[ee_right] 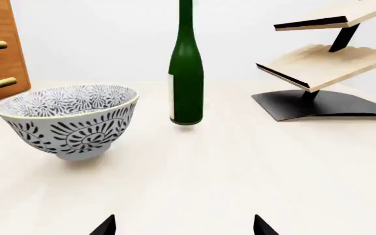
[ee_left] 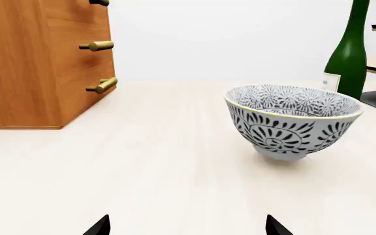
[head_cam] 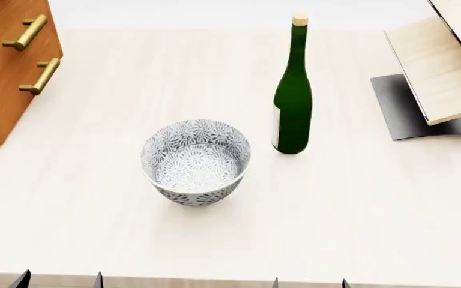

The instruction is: Put the wine bottle on the wine rack.

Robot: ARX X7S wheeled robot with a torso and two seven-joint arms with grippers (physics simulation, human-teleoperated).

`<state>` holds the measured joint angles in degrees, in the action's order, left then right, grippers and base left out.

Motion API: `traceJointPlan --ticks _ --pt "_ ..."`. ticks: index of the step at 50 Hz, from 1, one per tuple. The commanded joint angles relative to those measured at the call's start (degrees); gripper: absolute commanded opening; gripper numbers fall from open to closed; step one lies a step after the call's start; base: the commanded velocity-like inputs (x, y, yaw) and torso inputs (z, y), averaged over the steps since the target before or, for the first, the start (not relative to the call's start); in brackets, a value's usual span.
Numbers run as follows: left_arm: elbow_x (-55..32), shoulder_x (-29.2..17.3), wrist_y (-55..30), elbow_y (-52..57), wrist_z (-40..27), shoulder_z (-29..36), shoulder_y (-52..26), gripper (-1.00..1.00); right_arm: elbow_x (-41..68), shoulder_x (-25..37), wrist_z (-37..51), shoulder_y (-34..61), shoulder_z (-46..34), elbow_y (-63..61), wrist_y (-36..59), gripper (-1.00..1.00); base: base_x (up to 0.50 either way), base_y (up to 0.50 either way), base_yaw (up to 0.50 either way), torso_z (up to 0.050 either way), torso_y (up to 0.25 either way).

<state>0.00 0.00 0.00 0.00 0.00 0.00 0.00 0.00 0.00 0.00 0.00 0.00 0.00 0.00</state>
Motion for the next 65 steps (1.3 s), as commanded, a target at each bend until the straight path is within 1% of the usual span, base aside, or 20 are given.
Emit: traceJointPlan --ticks 1,6,11,15,17,21,22,24,27,32,35,40,50,61,65 --pt "-1.87 -1.87 -0.21 0.27 -2.23 2.22 -0.01 1.00 1.64 1.63 2.01 0.04 -2.01 -0.01 0.00 1.00 0.00 0.00 0.00 0.000 0.000" --pt "-2.44 -2.50 0.41 0.19 -3.02 3.12 0.15 1.00 1.41 2.25 4.18 0.06 -2.68 -0.64 -0.29 1.00 0.00 0.00 0.00 0.000 0.000" --pt "-2.96 -3.07 -0.89 3.28 -3.73 3.94 1.11 1.00 -0.90 3.01 6.98 0.09 -3.46 -0.96 -1.29 1.00 0.00 0.00 0.00 0.000 0.000" --pt "-2.80 -3.61 -1.66 6.56 -4.46 4.58 2.10 1.00 0.55 3.42 6.91 -1.10 -3.62 -5.81 0.89 1.00 0.00 0.00 0.00 0.000 0.000" --pt "-3.12 -3.83 -2.00 8.10 -4.72 4.64 2.51 1.00 0.99 3.86 6.59 -1.95 -3.97 -8.22 -0.06 1.00 0.00 0.00 0.00 0.000 0.000" --pt "-3.04 -4.45 -2.42 13.79 -5.59 4.78 4.15 1.00 2.19 4.50 6.39 -3.81 -4.22 -14.70 0.78 1.00 0.00 0.00 0.00 0.000 0.000" --pt "-3.27 -4.67 -3.52 16.95 -5.68 4.86 4.94 1.00 2.69 4.67 6.37 -4.49 -4.20 -17.42 1.46 1.00 0.00 0.00 0.00 0.000 0.000" --pt "-3.74 -4.94 -4.34 19.38 -5.80 4.91 5.57 1.00 3.10 4.95 6.37 -5.14 -4.33 -19.65 1.70 1.00 0.00 0.00 0.00 0.000 0.000" --pt "-3.67 -5.44 -5.64 25.81 -6.54 4.92 7.32 1.00 4.25 5.49 6.49 -6.57 -4.08 -24.88 2.86 1.00 0.00 0.00 0.00 0.000 0.000" --pt "-3.86 -5.95 -5.94 31.22 -7.45 4.79 8.77 1.00 5.17 6.21 6.44 -7.93 -4.38 -29.47 2.53 1.00 0.00 0.00 0.00 0.000 0.000" --pt "-2.31 -6.33 -5.27 34.26 -8.31 5.39 9.87 1.00 5.41 6.56 6.69 -8.95 -4.45 -32.34 1.37 1.00 0.00 0.00 0.00 0.000 0.000" --pt "-1.53 -6.83 -4.44 35.21 -9.04 5.90 10.33 1.00 5.85 7.04 6.83 -9.91 -4.49 -33.80 -1.39 1.00 0.00 0.00 0.00 0.000 0.000" --pt "-1.41 -7.77 0.43 39.83 -10.11 6.12 12.87 1.00 3.73 7.75 7.61 -12.25 -5.37 -37.30 -8.26 1.00 0.00 0.00 0.00 0.000 0.000" --pt "-0.77 -8.73 5.58 39.40 -10.73 6.87 13.77 1.00 5.64 8.23 8.22 -12.78 -5.27 -37.30 -12.81 1.00 0.00 0.00 0.00 0.000 0.000" --pt "-0.94 -9.02 6.13 39.91 -10.94 6.99 14.01 1.00 5.89 8.13 8.67 -12.98 -5.06 -37.04 -15.26 1.00 0.00 0.00 0.00 0.000 0.000"
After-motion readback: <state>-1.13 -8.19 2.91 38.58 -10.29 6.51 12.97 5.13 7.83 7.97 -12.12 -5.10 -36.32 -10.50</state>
